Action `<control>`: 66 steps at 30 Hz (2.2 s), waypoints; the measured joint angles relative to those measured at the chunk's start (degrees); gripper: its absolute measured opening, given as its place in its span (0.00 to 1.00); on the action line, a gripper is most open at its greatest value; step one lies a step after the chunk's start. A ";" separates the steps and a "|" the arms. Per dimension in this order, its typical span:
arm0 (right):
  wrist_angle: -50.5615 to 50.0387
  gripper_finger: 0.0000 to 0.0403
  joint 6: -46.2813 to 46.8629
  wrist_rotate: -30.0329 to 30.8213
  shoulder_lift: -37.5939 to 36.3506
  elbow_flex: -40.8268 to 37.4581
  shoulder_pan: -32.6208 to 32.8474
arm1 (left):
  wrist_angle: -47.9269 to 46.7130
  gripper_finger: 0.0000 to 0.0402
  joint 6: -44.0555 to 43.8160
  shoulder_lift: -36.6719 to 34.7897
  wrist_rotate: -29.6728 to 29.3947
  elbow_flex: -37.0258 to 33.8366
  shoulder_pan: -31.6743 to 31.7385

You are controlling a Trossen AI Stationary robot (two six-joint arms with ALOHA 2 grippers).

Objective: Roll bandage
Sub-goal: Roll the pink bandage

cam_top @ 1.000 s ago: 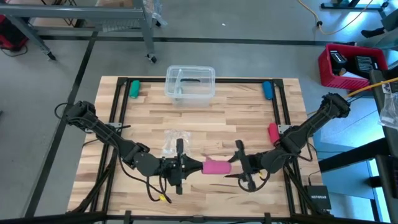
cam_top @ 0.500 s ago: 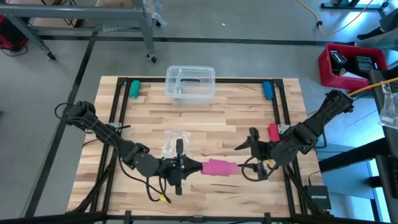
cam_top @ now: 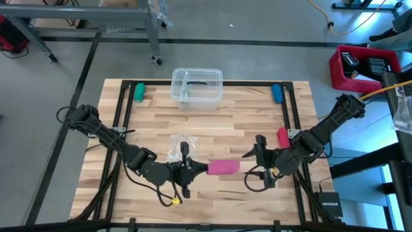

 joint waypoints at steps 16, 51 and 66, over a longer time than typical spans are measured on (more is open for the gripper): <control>3.45 0.70 -6.32 9.65 4.46 0.15 0.00 | -2.63 0.01 -5.52 0.00 1.81 -0.02 1.11; 21.04 0.70 -32.00 30.68 3.85 0.17 -0.07 | 12.28 0.01 -1.26 -0.33 8.63 -0.02 -1.66; 4.66 0.70 -7.42 28.51 2.29 -10.47 1.91 | 8.71 0.01 -5.53 -0.35 3.53 -0.02 0.70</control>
